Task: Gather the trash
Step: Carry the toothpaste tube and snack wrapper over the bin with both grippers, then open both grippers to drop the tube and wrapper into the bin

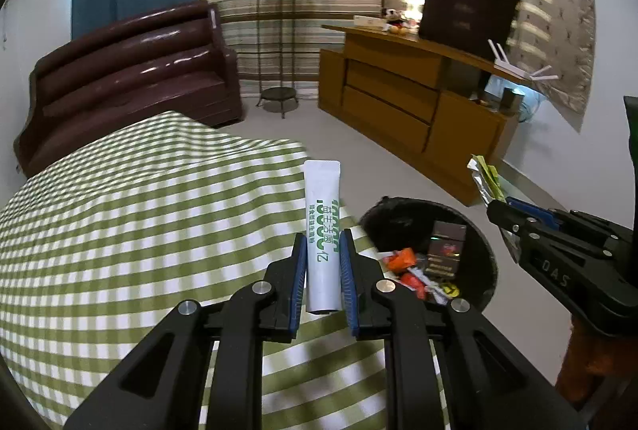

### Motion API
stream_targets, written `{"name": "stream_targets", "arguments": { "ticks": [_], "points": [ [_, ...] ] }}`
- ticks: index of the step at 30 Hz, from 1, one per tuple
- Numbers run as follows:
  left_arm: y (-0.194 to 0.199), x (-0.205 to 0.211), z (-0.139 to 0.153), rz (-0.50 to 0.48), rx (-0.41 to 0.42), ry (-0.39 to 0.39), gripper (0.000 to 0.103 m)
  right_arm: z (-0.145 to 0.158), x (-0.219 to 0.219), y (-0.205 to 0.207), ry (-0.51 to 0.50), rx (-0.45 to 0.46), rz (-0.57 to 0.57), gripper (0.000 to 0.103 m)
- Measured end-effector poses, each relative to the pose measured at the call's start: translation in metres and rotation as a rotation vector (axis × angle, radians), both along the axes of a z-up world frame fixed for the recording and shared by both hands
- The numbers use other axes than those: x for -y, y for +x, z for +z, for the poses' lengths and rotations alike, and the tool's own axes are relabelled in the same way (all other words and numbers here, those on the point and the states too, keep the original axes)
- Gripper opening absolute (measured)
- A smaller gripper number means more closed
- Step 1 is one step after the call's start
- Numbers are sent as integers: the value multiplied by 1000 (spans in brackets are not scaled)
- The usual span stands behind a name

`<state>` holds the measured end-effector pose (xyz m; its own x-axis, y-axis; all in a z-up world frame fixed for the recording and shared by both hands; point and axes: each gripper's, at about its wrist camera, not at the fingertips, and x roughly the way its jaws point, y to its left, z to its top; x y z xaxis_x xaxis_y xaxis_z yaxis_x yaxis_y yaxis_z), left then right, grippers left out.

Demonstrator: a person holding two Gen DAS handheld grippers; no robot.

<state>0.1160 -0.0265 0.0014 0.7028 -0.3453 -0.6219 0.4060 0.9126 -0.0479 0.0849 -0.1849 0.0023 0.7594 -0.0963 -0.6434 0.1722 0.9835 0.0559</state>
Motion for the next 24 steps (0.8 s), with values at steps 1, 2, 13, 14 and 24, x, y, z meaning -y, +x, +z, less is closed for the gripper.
{"name": "stream_targets", "arguments": {
  "ticks": [1, 2, 13, 14, 24],
  "points": [
    [-1, 6, 0, -7, 4, 1, 18, -1, 4, 0, 2, 1, -9, 16],
    [-1, 11, -1, -14, 5, 2, 18, -1, 7, 0, 2, 1, -15, 16],
    [15, 54, -13, -78, -4, 29, 18, -11, 35, 8, 10, -6, -63, 16],
    [16, 57, -14, -82, -6, 32, 18, -13, 36, 9, 12, -7, -67, 16],
    [30, 81, -29, -99, -22, 63, 18, -25, 45, 22, 28, -23, -93, 16]
  ]
}}
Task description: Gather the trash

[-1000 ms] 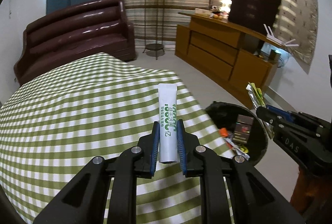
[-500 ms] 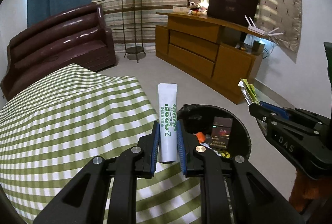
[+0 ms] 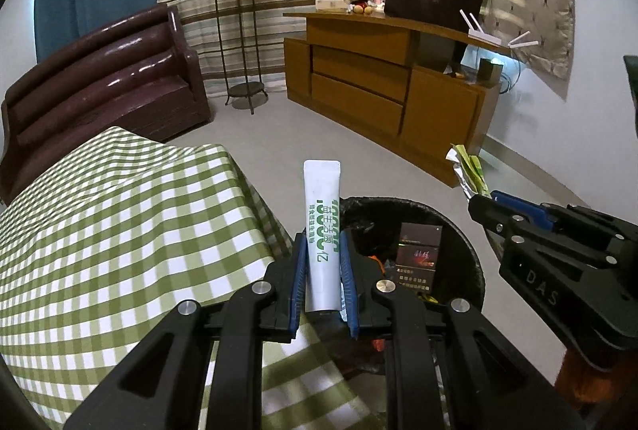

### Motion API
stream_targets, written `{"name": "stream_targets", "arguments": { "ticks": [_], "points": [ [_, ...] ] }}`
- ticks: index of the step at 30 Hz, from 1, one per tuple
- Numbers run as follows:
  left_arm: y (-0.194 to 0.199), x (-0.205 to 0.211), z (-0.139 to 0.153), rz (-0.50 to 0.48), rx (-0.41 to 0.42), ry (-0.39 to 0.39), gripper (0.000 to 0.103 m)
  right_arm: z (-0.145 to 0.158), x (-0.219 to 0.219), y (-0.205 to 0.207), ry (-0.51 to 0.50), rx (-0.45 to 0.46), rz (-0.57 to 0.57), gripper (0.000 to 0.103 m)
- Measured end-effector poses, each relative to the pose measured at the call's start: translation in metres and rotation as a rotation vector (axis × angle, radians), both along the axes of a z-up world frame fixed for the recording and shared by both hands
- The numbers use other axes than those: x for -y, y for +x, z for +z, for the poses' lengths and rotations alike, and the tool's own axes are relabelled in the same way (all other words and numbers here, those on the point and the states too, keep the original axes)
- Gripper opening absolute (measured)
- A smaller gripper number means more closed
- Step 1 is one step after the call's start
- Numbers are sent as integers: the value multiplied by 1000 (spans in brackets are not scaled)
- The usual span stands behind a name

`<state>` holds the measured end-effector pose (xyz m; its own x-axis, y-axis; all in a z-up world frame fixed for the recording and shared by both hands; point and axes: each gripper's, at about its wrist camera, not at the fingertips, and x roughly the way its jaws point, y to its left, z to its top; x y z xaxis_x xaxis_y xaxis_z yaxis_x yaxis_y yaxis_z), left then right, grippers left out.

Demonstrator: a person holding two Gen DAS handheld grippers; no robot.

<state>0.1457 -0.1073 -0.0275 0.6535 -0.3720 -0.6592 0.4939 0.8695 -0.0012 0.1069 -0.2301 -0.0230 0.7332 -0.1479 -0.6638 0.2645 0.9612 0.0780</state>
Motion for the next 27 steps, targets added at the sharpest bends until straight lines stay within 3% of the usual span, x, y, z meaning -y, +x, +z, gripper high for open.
{"name": "stream_targets", "arguments": {
  "ticks": [5, 7, 14, 21, 27],
  "points": [
    [8, 13, -10, -14, -27, 31, 24, -8, 5, 6, 12, -13, -8, 17],
    [9, 16, -12, -5, -30, 44, 42, -11, 8, 8, 17, -18, -15, 24],
    [13, 13, -13, 10, -50, 23, 52, -15, 14, 8, 22, -22, -33, 28],
    [12, 14, -11, 18, -33, 23, 66, -13, 15, 6, 12, -6, -51, 53],
    [10, 10, -5, 32, -17, 18, 69, -7, 17, 1, 2, 13, -76, 62]
  ]
}}
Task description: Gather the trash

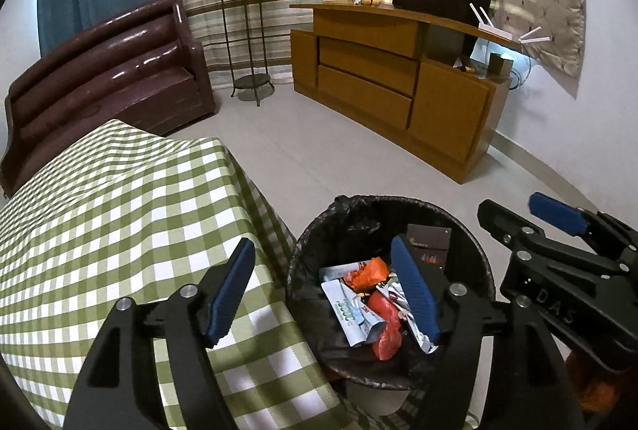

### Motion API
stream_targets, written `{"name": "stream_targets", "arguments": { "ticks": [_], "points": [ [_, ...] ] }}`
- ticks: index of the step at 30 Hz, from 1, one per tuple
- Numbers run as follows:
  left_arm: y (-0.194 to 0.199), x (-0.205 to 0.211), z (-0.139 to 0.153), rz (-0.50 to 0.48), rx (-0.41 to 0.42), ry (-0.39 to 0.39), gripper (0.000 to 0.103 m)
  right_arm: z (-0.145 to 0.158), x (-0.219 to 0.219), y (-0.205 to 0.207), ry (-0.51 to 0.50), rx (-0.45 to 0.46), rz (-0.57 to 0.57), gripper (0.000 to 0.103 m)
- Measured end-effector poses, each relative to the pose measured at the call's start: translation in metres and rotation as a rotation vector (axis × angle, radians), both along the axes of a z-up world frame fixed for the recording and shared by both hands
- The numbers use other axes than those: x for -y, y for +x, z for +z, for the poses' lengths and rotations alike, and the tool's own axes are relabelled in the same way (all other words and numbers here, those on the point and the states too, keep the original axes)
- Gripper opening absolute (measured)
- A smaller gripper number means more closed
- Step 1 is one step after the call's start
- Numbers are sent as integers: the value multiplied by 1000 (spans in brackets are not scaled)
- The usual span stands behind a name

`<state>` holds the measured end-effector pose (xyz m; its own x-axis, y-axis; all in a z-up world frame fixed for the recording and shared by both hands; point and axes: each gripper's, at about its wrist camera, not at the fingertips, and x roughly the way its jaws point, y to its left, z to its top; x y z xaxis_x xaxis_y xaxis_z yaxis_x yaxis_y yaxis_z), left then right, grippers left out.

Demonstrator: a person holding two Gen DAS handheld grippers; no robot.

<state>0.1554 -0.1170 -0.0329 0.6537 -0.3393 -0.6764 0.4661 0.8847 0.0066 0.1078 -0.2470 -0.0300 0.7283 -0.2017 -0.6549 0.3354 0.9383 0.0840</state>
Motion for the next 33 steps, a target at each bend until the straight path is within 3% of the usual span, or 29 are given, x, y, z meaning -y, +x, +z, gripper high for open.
{"name": "stream_targets", "arguments": {
  "ticks": [9, 17, 33],
  "points": [
    [-10, -8, 9, 23, 22, -8, 72, 7, -1, -13, -30, 11, -22, 64],
    [-27, -19, 21, 55, 67, -8, 78, 20, -8, -32, -54, 45, -26, 78],
    [-68, -45, 46, 103, 145, -41, 81, 48, -25, -80, -89, 106, -50, 78]
  ]
}}
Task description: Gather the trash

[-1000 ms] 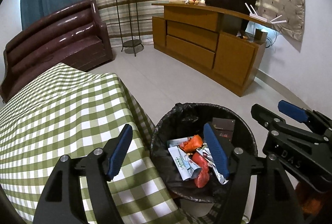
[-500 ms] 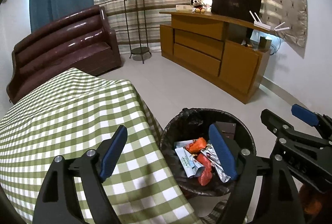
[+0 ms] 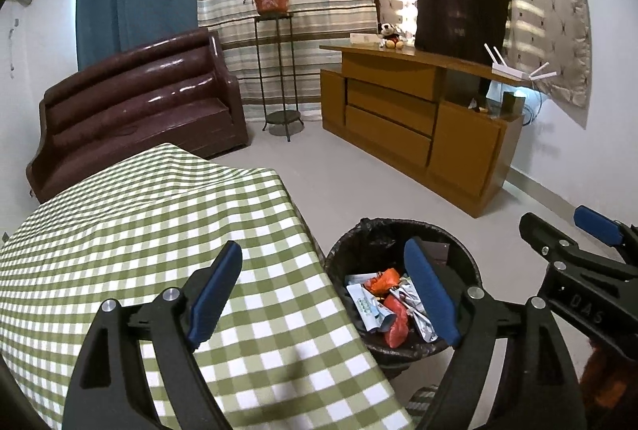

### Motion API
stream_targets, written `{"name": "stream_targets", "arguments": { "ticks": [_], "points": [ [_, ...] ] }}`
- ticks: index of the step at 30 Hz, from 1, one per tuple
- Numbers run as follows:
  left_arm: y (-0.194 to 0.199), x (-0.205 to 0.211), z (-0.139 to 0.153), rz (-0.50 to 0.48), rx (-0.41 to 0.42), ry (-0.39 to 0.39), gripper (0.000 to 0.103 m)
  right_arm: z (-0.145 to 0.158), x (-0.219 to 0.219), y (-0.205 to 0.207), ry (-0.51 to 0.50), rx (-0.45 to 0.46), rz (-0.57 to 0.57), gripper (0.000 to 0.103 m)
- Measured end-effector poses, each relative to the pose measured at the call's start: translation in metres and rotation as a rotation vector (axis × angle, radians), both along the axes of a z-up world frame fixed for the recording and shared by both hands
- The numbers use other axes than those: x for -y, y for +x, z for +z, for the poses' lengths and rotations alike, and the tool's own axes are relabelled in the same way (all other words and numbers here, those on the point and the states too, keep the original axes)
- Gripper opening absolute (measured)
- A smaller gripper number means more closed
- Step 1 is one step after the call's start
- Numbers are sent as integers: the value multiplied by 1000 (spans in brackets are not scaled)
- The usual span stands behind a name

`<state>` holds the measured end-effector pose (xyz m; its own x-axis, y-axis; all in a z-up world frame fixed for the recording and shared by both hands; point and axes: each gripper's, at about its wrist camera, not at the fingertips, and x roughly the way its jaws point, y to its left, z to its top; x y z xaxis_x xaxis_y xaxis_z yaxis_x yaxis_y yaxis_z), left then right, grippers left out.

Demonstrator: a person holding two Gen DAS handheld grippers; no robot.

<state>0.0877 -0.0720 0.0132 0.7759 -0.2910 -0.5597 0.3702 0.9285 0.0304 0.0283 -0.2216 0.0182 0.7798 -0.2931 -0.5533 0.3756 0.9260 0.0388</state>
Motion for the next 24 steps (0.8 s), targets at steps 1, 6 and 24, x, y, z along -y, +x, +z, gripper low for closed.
{"name": "stream_targets", "arguments": {
  "ticks": [1, 6, 24],
  "points": [
    [-3, -3, 1, 3, 3, -5, 81, 1, -1, -2, -3, 5, 0, 78],
    [-14, -14, 9, 11, 17, -22, 82, 7, -9, -16, -17, 16, 11, 78],
    [-41, -32, 16, 24, 45, -46, 82, 18, -33, -44, -60, 47, 29, 78]
  ]
}}
